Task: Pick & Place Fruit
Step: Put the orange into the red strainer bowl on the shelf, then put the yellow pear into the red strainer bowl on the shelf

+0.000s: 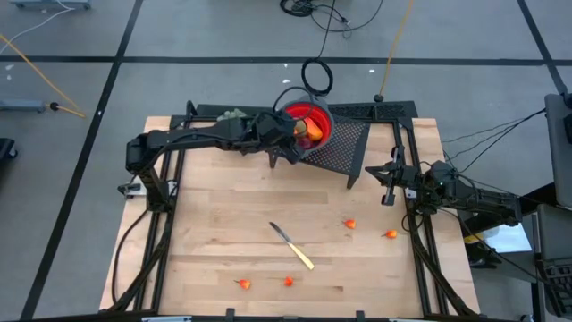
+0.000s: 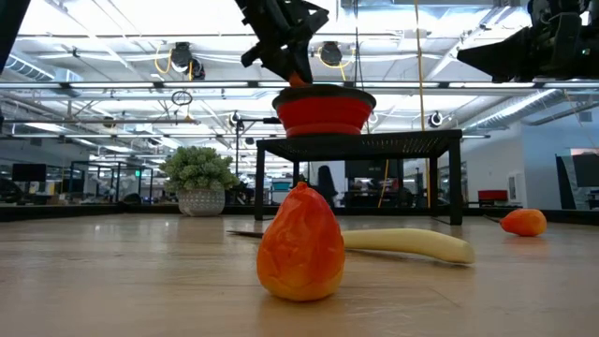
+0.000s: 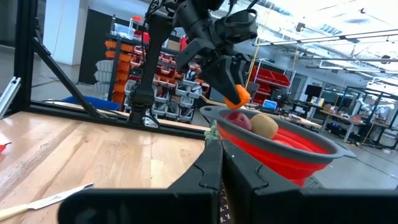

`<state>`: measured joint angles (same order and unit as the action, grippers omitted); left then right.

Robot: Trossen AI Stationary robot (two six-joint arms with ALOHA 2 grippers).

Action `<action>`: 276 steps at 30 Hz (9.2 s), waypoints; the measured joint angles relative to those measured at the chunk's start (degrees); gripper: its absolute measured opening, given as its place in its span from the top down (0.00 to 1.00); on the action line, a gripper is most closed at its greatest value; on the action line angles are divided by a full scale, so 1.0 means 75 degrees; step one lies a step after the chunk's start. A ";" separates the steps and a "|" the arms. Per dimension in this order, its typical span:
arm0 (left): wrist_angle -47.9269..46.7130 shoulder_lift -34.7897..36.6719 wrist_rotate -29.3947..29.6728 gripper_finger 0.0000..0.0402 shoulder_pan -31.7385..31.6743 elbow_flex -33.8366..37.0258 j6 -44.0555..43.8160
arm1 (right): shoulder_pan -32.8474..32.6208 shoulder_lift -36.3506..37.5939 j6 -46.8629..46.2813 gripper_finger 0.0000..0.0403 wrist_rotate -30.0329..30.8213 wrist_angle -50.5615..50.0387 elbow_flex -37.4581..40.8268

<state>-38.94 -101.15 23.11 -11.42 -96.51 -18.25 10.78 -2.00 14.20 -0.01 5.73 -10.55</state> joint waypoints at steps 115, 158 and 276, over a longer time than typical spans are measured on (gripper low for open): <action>-0.2875 -0.1881 -0.4089 0.48 0.6883 0.0003 -1.5134 | 0.0001 0.0003 0.0000 1.00 -0.0006 0.0002 0.0001; -0.2111 -0.2484 -0.3081 0.48 0.6811 0.0422 -0.1258 | 0.0001 0.0000 0.0003 1.00 -0.0003 -0.0001 -0.0002; 0.4116 -0.1636 -0.4516 0.74 0.2838 -0.0201 -0.5400 | -0.1065 -0.4112 -0.2814 0.45 -0.4433 0.3902 -0.0463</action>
<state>-8.07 -113.43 -10.76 9.87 -98.02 -58.75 2.79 -32.84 -6.91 -33.26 34.99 -14.02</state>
